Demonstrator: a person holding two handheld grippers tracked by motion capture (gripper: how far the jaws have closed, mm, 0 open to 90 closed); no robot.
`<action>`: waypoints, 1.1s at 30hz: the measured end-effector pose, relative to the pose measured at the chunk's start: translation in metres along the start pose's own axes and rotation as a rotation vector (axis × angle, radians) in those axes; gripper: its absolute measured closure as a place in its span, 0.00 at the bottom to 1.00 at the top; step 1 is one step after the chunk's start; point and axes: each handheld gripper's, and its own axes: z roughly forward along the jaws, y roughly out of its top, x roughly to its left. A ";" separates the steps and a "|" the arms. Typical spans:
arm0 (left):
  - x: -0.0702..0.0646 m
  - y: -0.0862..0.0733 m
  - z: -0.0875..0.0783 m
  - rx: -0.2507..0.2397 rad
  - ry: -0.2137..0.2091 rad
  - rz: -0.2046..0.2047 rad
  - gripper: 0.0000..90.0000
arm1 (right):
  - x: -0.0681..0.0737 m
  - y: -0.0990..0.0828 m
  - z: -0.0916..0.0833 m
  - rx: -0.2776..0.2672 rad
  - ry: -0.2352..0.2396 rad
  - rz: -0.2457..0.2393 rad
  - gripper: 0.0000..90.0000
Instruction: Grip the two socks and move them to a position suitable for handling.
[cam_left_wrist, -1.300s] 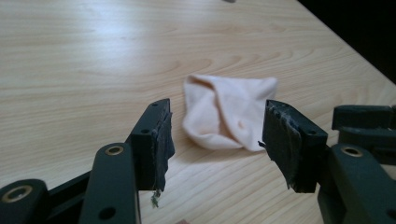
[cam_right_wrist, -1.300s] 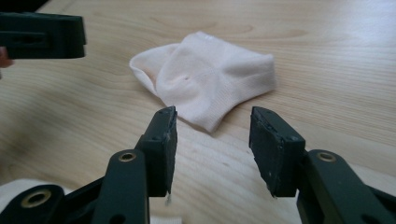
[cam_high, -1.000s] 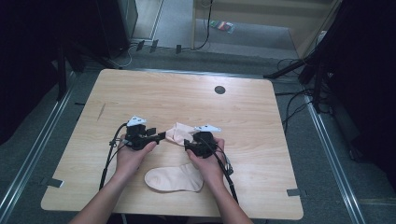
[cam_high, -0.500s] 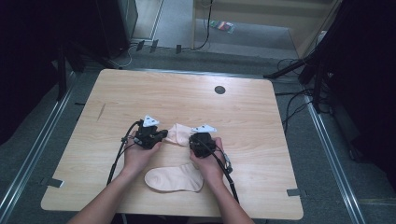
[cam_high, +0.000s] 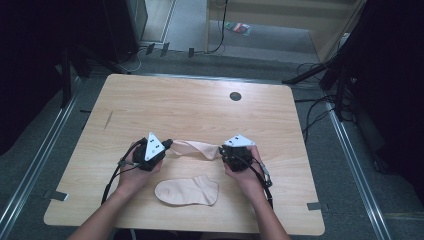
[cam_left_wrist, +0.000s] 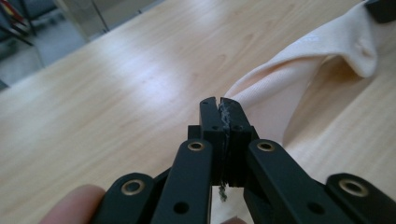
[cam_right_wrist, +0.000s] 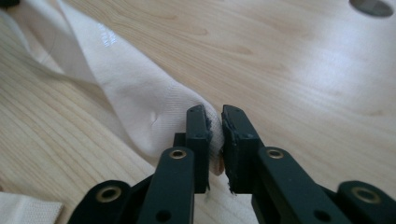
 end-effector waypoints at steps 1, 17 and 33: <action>0.002 -0.002 -0.001 0.002 -0.048 -0.030 0.99 | -0.003 -0.002 0.001 0.002 0.014 0.015 0.86; 0.035 -0.009 0.007 -0.021 -0.190 -0.429 0.56 | 0.000 -0.019 -0.003 -0.023 -0.014 0.315 0.58; 0.008 -0.010 0.021 0.164 -0.137 -0.234 0.72 | 0.019 -0.013 0.022 0.043 -0.093 0.250 0.85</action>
